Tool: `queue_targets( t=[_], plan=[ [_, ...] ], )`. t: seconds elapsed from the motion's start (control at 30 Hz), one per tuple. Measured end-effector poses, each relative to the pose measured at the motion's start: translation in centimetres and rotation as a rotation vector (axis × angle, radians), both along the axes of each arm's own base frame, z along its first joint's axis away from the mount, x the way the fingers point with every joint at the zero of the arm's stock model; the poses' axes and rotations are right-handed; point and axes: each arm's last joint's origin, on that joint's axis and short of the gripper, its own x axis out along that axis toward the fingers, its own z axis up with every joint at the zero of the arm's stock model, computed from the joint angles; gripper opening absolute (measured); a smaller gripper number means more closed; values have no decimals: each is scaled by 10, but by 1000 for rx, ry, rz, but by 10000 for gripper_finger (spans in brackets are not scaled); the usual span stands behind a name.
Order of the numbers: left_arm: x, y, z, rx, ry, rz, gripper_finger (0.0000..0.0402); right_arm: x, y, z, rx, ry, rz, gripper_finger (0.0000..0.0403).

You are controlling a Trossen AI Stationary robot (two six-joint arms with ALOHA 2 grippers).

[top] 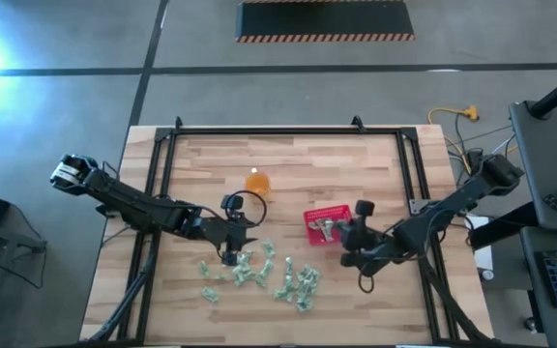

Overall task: Pick and place Stevia / Truvia into bins
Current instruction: Put the stevia packet into the basket

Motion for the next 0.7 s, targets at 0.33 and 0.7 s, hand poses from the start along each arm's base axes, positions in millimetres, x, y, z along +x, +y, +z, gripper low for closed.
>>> queue_targets(
  t=[0.33, 0.7],
  plan=[
    [0, 0, 0, 0, 0, 1, 156, 11, -10, -22, -12, 96, -41, 42],
    [10, -3, -17, 13, 57, -8, 156, 12, -16, -17, 18, 97, -42, 116]
  ],
)
